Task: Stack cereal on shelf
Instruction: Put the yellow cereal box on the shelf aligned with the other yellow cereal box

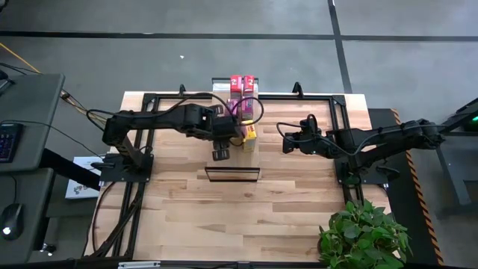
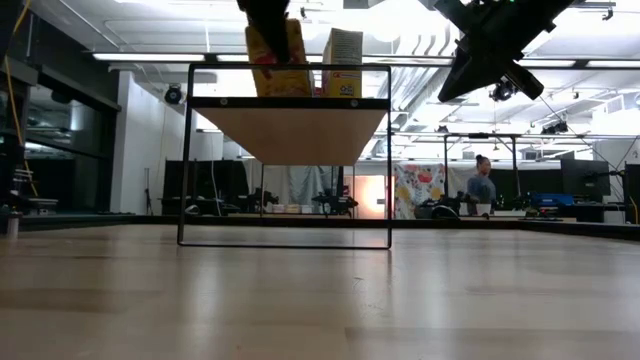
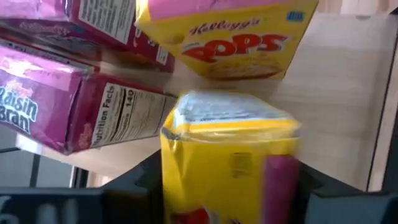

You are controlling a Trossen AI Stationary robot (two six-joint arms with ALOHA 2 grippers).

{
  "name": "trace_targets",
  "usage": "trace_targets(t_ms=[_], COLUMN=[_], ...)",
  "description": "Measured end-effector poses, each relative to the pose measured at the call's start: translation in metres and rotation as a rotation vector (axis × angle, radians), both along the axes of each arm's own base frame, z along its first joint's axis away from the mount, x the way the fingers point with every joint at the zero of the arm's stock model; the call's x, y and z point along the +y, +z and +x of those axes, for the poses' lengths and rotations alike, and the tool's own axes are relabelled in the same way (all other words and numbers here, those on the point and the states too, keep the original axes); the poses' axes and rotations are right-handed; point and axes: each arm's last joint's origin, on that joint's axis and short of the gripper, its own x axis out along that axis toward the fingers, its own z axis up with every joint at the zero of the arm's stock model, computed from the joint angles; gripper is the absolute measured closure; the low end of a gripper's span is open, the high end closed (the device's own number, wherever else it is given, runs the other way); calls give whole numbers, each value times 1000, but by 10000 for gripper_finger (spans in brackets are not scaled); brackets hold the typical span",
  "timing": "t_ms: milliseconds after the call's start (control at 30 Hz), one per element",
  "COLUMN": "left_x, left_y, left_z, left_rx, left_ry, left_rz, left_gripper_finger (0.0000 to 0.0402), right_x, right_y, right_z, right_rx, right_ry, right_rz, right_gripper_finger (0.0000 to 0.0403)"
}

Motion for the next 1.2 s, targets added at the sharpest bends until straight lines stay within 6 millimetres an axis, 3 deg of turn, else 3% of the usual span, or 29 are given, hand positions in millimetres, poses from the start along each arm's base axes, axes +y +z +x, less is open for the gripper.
trace_targets(t_ms=[367,600,800,900,1000,1100,1200], left_x=[0,-2,-3,-2,3,4,3], left_y=[7,42,76,84,80,64,35], left_z=[-2,-12,-37,-54,-73,-96,-114], left_rx=[-19,-81,-120,-187,-297,-406,-518], left_ry=[2,-25,-2,31,88,142,197], left_rz=[1,-58,-57,-8,38,52,18], left_gripper_finger=[159,160,164,197,271,367,386], right_x=[0,0,0,0,1,1,1], right_y=[0,0,0,0,0,0,0], right_z=[0,0,0,0,0,0,0], right_rx=[-1,-1,0,1,3,3,3], right_ry=[0,0,2,12,28,28,19], right_rz=[0,1,3,13,28,27,17], right_gripper_finger=[403,403,403,403,403,403,403])
